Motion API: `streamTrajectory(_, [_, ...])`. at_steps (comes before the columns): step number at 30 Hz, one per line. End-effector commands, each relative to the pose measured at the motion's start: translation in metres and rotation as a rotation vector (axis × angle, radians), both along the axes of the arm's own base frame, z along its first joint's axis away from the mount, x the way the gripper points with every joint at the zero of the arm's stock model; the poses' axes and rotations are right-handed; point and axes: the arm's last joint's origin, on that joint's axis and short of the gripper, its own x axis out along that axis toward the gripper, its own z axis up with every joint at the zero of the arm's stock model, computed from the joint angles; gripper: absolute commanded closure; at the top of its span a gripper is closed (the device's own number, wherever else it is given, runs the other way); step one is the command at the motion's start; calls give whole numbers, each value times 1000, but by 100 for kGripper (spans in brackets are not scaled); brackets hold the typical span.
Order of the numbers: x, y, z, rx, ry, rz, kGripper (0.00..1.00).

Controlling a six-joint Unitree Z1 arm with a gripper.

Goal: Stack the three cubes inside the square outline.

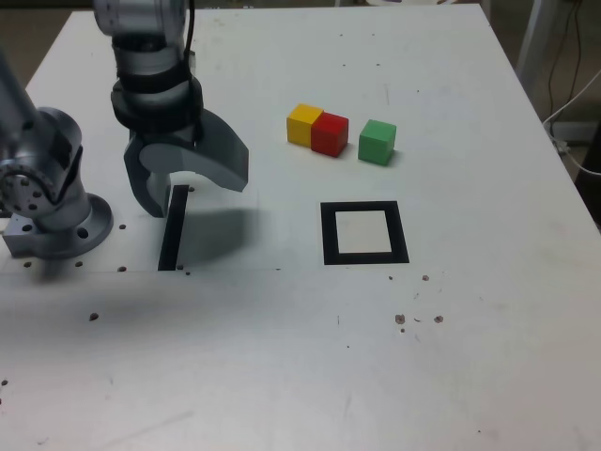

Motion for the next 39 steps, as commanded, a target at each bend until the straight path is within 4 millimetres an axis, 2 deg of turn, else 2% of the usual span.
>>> streamTrajectory(1, [1, 0, 1, 5, -8, -1, 1])
streamTrajectory(21, [0, 1, 2, 26, 16, -2, 1])
streamTrajectory(28, [17, 1, 12, -6, -58, 4, 1])
streamTrajectory(39, [52, 19, 36, 27, 15, 113, 1])
